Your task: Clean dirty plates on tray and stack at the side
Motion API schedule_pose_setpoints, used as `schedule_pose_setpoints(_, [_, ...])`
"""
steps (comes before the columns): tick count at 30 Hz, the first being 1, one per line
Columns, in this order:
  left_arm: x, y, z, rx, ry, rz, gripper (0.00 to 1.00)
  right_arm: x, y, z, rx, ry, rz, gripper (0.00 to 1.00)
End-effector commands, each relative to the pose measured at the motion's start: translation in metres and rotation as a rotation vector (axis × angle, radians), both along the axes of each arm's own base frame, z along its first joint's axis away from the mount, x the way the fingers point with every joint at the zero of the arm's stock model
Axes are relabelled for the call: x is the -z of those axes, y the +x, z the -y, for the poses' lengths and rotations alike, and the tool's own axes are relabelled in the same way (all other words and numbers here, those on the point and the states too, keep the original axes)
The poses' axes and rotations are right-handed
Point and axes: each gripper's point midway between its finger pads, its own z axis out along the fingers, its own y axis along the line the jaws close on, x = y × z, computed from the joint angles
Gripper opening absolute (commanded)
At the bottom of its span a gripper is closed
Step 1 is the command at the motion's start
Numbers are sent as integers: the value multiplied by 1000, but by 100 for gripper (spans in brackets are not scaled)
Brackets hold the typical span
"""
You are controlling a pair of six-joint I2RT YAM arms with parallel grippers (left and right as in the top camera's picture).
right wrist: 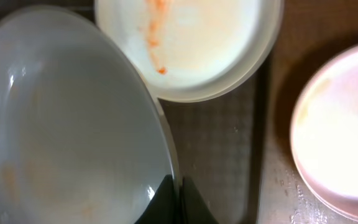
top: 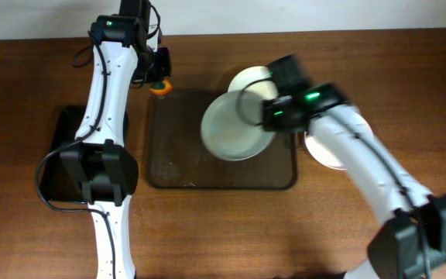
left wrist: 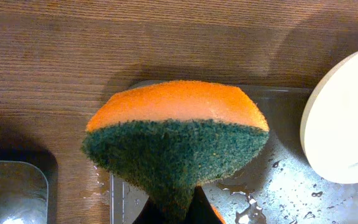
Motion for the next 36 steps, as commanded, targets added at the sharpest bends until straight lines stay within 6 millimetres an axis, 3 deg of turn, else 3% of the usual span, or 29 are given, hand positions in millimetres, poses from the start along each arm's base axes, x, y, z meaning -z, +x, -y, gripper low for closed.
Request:
schedule_pose_setpoints(1, [-4, 0, -6, -21, 30, 11, 0, -23, -6, 89, 224, 131, -52, 4])
schedule_pose_setpoints(2, [-4, 0, -6, -21, 30, 11, 0, -13, -17, 147, 335, 95, -110, 4])
schedule_pose_setpoints(5, [-4, 0, -6, -22, 30, 11, 0, 19, -49, 221, 532, 62, -244, 4])
schedule_pose_setpoints(7, [-4, 0, -6, -22, 30, 9, 0, 48, -66, 250, 627, 67, -295, 4])
schedule_pose_setpoints(10, [-4, 0, -6, -22, 30, 9, 0, 74, -64, 254, 636, 71, -276, 4])
schedule_pose_setpoints(11, [-4, 0, -6, -22, 30, 9, 0, 84, -59, 246, 612, 75, -255, 17])
schedule_pose_setpoints(12, [-4, 0, -6, -22, 30, 8, 0, 88, -55, 240, 592, 71, -243, 39])
schedule_pose_setpoints(13, [-4, 0, -6, -22, 30, 8, 0, 87, -49, 234, 568, 67, -228, 53])
schedule_pose_setpoints(14, [-4, 0, -6, -22, 30, 8, 0, 86, -42, 228, 530, 65, -204, 60])
schedule_pose_setpoints(16, [-4, 0, -6, -22, 30, 11, 0, 61, -6, 185, 283, 202, -80, 74])
schedule_pose_setpoints(17, [-4, 1, -6, -22, 29, 13, 0, 47, 6, 173, 246, 225, -42, 74])
schedule_pose_setpoints(18, [-5, 1, -6, -22, 29, 15, 0, 26, 25, 145, 192, 251, 15, 69])
schedule_pose_setpoints(20, [-4, 1, -6, -22, 29, 15, 0, 23, 44, 102, 232, 287, 47, 58])
schedule_pose_setpoints(22, [-4, 1, -6, -22, 29, 14, 0, 46, 60, 69, 378, 209, 52, 54])
schedule_pose_setpoints(26, [-4, -1, -6, -22, 30, 6, 0, 102, 77, 22, 419, 158, 50, 40])
schedule_pose_setpoints(29, [-4, -1, -6, -22, 31, 4, 0, 135, 71, 22, 443, 140, -23, 36])
schedule_pose_setpoints(33, [-4, -1, -6, -22, 31, 4, 0, 148, 52, 10, 386, 167, -125, 32])
schedule_pose_setpoints(36, [-3, -1, -6, -22, 31, 4, 0, 156, 7, -13, 299, 182, -309, 22])
